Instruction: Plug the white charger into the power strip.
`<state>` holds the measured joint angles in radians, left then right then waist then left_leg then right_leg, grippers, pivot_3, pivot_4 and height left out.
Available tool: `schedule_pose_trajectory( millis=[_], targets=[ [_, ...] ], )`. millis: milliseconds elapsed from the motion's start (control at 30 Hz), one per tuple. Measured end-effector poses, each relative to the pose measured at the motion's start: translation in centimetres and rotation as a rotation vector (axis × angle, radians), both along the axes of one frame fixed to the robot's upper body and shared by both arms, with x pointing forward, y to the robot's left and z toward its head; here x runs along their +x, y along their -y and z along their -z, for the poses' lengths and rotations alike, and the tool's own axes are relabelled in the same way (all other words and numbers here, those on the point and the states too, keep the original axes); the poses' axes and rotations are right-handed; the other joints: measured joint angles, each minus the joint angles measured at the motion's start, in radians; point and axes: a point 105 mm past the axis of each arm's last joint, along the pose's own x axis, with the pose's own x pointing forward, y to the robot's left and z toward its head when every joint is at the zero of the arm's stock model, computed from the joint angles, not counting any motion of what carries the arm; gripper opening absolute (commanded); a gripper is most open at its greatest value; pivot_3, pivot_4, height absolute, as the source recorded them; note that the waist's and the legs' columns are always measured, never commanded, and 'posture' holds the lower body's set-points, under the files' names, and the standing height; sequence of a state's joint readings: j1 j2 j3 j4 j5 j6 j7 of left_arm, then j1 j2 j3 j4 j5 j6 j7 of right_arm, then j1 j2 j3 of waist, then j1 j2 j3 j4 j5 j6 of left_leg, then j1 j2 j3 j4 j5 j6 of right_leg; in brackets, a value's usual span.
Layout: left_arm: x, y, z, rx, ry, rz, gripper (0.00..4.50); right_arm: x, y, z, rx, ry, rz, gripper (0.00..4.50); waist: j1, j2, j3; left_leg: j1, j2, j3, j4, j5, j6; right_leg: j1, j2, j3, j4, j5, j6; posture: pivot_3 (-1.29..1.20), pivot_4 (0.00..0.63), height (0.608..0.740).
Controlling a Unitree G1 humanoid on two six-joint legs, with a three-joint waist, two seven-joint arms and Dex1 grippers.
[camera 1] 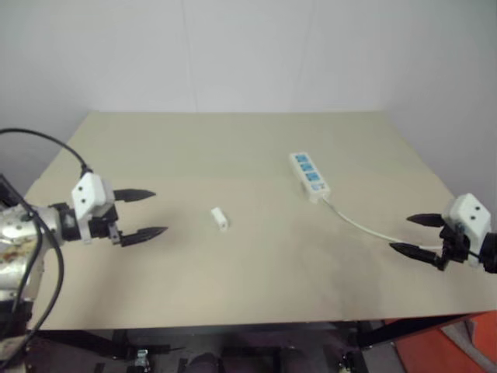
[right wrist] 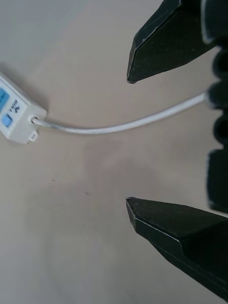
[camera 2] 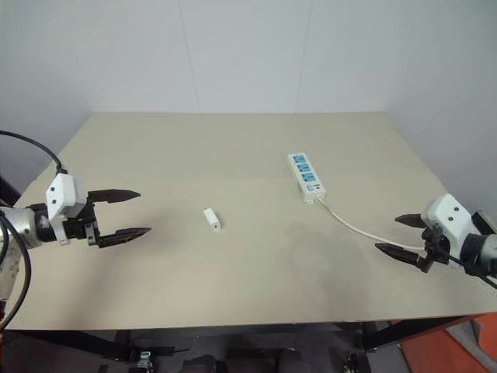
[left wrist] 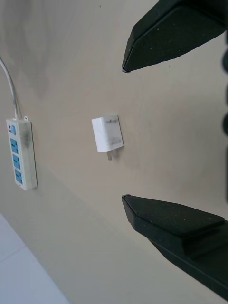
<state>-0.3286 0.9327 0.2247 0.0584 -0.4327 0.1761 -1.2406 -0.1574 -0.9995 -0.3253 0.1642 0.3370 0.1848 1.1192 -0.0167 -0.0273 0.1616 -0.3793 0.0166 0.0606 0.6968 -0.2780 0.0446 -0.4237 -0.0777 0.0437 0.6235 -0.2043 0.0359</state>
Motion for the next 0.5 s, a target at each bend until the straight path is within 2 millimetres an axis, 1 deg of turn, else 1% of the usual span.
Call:
schedule_pose_trajectory(
  millis=[100, 133, 167, 200, 333, 433, 500],
  targets=[
    [0.2, 0.1, -0.2, 0.001, 0.005, 0.004, 4.48, 1.4, -1.4, -0.1, 0.05, 0.044, -0.008, 4.5, -0.007, -0.001, 0.0, 0.0, 0.0, 0.0, 0.0, 0.0, 0.0, 0.0, 0.0, 0.0, 0.0, 0.0, 0.0, 0.0, 0.15, 0.74],
    [0.2, 0.2, -0.3, 0.001, 0.007, 0.009, 4.48, 2.7, -2.1, -0.3, 0.093, 0.079, 0.005, 4.5, -0.012, -0.001, 0.001, 0.0, 0.001, 0.0, 0.0, 0.0, 0.0, 0.0, 0.0, 0.001, 0.0, 0.0, 0.0, 0.0, 0.15, 0.74],
    [0.2, 0.3, -0.3, 0.002, 0.006, 0.016, 4.48, 3.7, -2.8, -0.2, 0.122, 0.097, 0.016, 4.5, -0.016, -0.002, 0.001, 0.0, 0.0, 0.0, 0.0, 0.0, 0.0, 0.0, 0.0, 0.001, 0.0, 0.0, 0.0, 0.0, 0.15, 0.74],
    [0.1, 0.5, -0.2, 0.003, 0.003, 0.027, 4.48, 5.1, -3.7, 0.0, 0.164, 0.114, 0.042, 4.5, -0.022, -0.002, 0.001, 0.0, 0.0, 0.0, 0.0, 0.0, -0.001, 0.0, 0.0, 0.001, 0.0, 0.0, 0.0, 0.0, 0.15, 0.74],
    [1.1, 2.3, -0.5, 0.013, 0.034, 0.079, 4.48, 10.0, -7.3, 2.0, 0.274, 0.101, 0.124, 4.5, -0.025, -0.002, 0.002, -0.003, -0.001, -0.001, 0.0, 0.001, -0.001, -0.002, 0.0, 0.0, 0.001, 0.001, -0.001, 0.0, 0.15, 0.74],
    [1.7, 2.9, -1.1, 0.009, 0.072, 0.087, 4.48, 12.6, -9.6, 2.9, 0.311, 0.093, 0.171, 4.5, -0.023, -0.002, 0.002, -0.009, -0.001, -0.001, -0.001, 0.001, -0.002, -0.009, -0.001, 0.0, 0.002, 0.001, -0.001, 0.0, 0.15, 0.74],
    [2.0, 2.9, -1.2, 0.022, 0.08, 0.08, 4.48, 13.9, -9.9, 2.9, 0.324, 0.107, 0.225, 4.5, -0.022, -0.002, 0.002, -0.015, -0.002, -0.001, -0.001, 0.002, -0.003, -0.014, -0.001, -0.001, 0.005, 0.002, -0.001, 0.0, 0.15, 0.74]
  ],
)
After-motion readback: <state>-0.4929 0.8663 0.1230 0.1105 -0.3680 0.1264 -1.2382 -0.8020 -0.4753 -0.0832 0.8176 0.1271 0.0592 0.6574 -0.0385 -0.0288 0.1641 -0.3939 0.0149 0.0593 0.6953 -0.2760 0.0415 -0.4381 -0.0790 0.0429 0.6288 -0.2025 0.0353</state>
